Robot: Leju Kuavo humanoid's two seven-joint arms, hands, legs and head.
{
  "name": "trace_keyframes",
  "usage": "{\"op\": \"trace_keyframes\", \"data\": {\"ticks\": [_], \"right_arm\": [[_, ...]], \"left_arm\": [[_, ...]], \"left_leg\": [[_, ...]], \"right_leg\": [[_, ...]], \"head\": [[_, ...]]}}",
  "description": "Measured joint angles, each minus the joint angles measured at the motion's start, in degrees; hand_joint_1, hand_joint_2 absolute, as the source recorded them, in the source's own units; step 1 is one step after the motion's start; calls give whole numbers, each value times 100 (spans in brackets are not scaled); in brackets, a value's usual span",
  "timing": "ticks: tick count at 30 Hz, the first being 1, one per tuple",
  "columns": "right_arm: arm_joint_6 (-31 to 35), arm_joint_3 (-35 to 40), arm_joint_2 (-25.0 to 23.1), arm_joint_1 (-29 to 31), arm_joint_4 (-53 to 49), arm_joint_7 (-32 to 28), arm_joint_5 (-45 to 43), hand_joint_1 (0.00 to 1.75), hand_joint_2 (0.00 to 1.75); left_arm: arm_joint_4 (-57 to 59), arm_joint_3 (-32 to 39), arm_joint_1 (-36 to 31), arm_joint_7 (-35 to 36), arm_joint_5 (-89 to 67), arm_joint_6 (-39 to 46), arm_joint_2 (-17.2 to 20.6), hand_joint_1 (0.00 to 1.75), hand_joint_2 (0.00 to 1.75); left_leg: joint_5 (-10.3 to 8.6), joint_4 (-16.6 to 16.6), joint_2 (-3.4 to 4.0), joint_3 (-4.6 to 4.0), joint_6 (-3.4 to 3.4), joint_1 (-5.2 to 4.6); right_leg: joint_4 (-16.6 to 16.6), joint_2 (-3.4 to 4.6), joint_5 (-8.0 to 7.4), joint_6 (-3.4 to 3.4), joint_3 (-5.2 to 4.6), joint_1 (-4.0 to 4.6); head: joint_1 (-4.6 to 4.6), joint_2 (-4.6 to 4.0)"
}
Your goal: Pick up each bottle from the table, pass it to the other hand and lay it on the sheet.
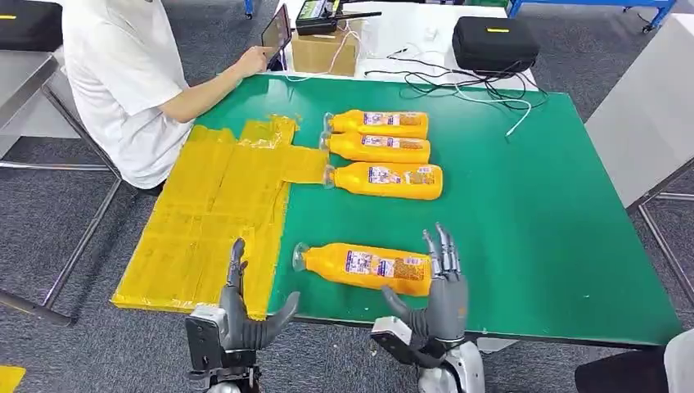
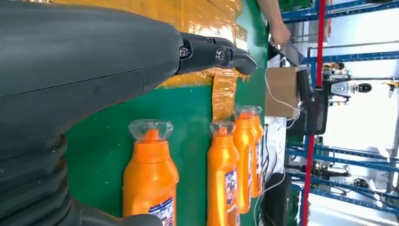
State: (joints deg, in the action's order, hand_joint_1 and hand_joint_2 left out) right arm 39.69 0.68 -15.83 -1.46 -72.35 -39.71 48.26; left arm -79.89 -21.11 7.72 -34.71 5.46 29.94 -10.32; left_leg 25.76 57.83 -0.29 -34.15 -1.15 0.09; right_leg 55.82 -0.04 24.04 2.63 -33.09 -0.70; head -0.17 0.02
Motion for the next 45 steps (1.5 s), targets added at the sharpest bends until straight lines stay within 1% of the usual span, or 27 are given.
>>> {"op": "trace_keyframes", "data": {"ticks": [4, 11, 16, 28, 45], "right_arm": [[0, -66, -79, -28, -96, -9, -20, 0, 175], [0, -101, -129, -67, -240, -15, -291, 0, 175], [0, -83, -199, -165, -558, -24, -892, 0, 175], [0, 31, -256, -349, -830, -26, -1032, 0, 175], [0, 206, -286, -385, -1088, -26, -1196, 0, 175]], "left_arm": [[46, -11, -5, -17, -9, 9, 17, 0, 175], [159, -37, -69, -254, -356, 378, 31, 0, 175], [205, -81, -105, -358, -507, 595, 35, 0, 175], [208, -107, -79, -393, -608, 717, 46, 0, 175], [208, -107, -77, -400, -684, 772, 52, 0, 175]], "left_leg": [[0, 0, 0, 0, 0, 0], [0, 0, 0, 0, 0, 0], [0, 0, 0, 0, 0, 0], [0, 0, 0, 0, 0, 0], [0, 0, 0, 0, 0, 0]], "right_leg": [[0, 0, 0, 0, 0, 0], [0, 0, 0, 0, -1, 1], [0, 0, 0, 0, 0, 0], [0, 0, 0, 0, 0, 1], [0, 0, 0, 0, 1, 1]], "head": [[-2, -2], [-2, -2], [-2, -2], [-2, -2], [-2, -2]]}}
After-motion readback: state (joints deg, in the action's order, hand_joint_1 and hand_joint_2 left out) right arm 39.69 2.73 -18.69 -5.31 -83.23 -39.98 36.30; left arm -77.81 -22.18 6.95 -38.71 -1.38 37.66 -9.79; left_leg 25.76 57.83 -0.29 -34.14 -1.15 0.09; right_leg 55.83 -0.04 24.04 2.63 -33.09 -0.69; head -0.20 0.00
